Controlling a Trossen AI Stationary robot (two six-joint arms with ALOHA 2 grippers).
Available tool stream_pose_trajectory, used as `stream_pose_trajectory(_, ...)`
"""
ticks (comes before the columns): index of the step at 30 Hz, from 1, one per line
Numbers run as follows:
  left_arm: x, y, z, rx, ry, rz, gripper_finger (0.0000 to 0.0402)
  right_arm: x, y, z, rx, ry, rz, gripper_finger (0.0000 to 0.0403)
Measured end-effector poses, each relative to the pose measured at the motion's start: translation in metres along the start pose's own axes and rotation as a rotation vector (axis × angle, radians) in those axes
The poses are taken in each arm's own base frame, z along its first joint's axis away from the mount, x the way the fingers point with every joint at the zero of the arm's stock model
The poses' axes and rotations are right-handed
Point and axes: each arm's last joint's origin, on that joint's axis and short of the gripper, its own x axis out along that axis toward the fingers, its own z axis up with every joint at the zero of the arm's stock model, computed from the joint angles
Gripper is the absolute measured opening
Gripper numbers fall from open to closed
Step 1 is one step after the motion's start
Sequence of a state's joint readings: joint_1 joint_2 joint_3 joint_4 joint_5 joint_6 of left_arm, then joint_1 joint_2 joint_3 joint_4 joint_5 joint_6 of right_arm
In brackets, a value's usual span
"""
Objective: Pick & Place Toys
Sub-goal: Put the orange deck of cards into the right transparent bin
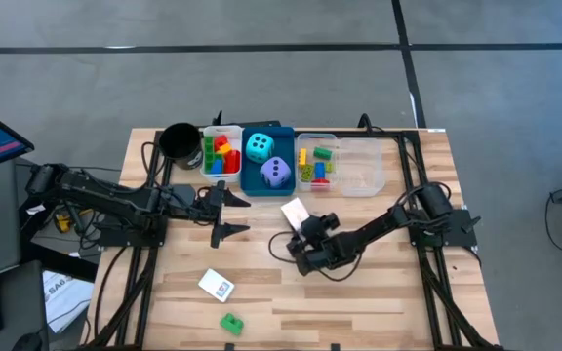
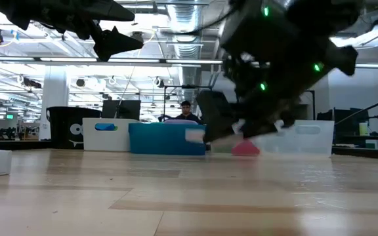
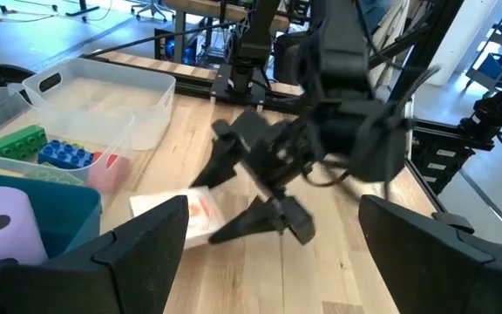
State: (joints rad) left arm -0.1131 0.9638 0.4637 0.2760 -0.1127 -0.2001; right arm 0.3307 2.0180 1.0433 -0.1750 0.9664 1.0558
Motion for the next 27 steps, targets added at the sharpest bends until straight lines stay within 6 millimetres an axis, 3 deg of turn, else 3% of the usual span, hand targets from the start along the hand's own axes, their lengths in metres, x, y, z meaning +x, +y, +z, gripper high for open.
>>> stream_pose_trajectory(6, 0.0, 0.0, -0.001, 0.001, 0.007, 0.001, 0.0328, -0.03, 0.01, 0.023, -0.057, -0.135, -0.034, 0.0305)
stream_pose_trajectory(10, 0.0, 0.0, -0.001, 0.001, 0.007, 0.001, 0.0328, -0.053, 0.004, 0.041, -0.062, -0.17, -0.076, 0.0305)
stream_pose_trajectory(16, 0.0, 0.0, -0.001, 0.0, 0.008, -0.002, 0.0328, -0.066, -0.031, 0.062, -0.02, -0.183, -0.206, 0.0305)
stream_pose_trajectory(22, 0.0, 0.0, -0.001, -0.019, 0.008, -0.003, 0.0328, -0.066, -0.078, 0.077, -0.001, -0.108, -0.452, 0.0305)
stream_pose_trajectory(27, 0.0, 0.0, -0.001, -0.021, 0.008, -0.003, 0.0328, -0.057, -0.095, 0.082, 0.032, -0.101, -0.57, 0.0322)
